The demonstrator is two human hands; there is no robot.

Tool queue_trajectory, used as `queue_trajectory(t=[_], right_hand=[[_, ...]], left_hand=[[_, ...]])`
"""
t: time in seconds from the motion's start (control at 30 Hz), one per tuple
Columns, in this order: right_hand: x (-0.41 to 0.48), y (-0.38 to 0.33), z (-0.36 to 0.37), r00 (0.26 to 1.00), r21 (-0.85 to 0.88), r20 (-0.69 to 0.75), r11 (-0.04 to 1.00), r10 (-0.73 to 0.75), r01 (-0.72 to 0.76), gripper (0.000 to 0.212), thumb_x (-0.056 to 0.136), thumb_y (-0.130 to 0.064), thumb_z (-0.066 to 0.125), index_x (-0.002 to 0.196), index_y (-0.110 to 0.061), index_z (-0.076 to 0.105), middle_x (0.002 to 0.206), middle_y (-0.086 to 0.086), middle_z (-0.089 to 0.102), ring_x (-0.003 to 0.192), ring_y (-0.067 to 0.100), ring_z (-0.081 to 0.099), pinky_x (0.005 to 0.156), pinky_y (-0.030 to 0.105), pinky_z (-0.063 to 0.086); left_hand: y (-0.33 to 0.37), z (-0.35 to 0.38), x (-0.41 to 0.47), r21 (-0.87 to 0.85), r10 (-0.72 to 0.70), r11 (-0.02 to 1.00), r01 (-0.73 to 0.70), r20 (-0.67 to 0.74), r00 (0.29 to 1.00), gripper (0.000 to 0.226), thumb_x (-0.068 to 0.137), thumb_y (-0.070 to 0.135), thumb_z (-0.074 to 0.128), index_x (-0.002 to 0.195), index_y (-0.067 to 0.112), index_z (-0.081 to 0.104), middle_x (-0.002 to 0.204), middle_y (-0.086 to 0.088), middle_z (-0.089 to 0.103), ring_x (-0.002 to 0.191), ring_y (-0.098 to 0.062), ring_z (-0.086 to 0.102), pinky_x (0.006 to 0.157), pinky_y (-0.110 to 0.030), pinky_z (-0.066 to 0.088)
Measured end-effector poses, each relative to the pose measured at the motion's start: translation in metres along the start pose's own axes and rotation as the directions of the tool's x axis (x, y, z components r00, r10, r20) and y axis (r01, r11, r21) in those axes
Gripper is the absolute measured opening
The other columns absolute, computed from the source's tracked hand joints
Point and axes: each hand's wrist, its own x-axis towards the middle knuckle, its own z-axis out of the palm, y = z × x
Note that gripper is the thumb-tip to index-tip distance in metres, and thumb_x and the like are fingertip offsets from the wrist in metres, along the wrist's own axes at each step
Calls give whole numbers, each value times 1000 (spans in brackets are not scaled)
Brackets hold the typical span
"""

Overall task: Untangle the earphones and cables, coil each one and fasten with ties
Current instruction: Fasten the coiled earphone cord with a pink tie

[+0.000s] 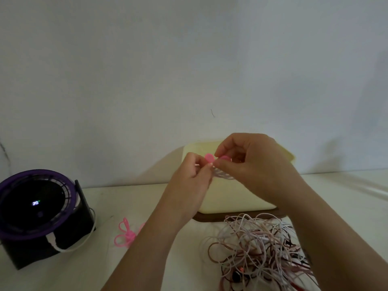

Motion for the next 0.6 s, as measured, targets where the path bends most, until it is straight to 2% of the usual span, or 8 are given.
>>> queue_trajectory(t=[0.07,0.13,0.2,0.3,0.4,0.43,0.5,0.6], right_hand=[[-3,-5,8,995,-103,-72,993,-69,61,8,77,-25,74,75,-27,68,64,-14,66,58,1,56,55,13,42],[-7,-9,18,977,-207,-128,968,-172,143,5,78,-24,73,80,-28,69,69,-12,67,64,3,60,63,24,50],[-11,-10,29,950,-235,-177,949,-256,212,5,78,-24,69,83,-27,69,73,-6,67,68,11,62,61,34,53],[-12,-10,35,932,-200,-210,946,-294,254,9,75,-25,66,82,-27,70,72,-4,63,61,5,50,55,26,48],[-11,-11,31,932,-125,-105,934,-348,335,8,74,-22,69,81,-23,72,69,-7,66,61,5,53,58,14,44],[-10,-10,28,940,-68,-67,942,-333,329,7,76,-20,71,82,-23,73,70,-8,68,66,5,58,61,12,46],[-6,-6,18,975,69,-23,973,-219,220,10,79,-17,74,85,-26,72,75,-11,71,72,1,65,68,10,49],[-1,1,4,999,277,-2,959,-55,53,13,79,-17,74,79,-28,69,70,-10,71,63,-4,63,60,7,46]], left_hand=[[1,-2,5,-141,-76,987,70,-35,997,12,92,22,55,83,15,52,57,6,50,52,-9,39,53,-23,33],[2,-5,8,-290,-136,948,128,-7,991,5,91,11,54,86,9,55,51,8,49,45,-7,37,48,-18,31],[3,-7,7,-470,-185,862,190,59,981,11,92,5,47,86,6,56,49,5,45,38,-5,37,45,-17,31],[6,-9,8,-739,-272,619,266,115,955,20,94,10,46,80,6,60,49,1,44,36,-6,38,38,-15,35],[6,-13,13,-865,-319,435,250,112,941,14,93,11,46,84,9,56,57,-1,50,46,-8,44,38,-15,37],[7,-16,14,-884,-315,401,238,111,942,15,92,12,46,80,9,55,58,-1,50,49,-8,43,40,-15,36],[10,-22,13,-886,-281,387,255,150,948,17,86,15,49,71,11,55,53,2,48,47,-7,39,48,-17,33],[17,-22,4,-848,-199,363,386,334,921,14,72,17,53,60,10,58,53,3,42,45,-7,34,52,-19,31]])
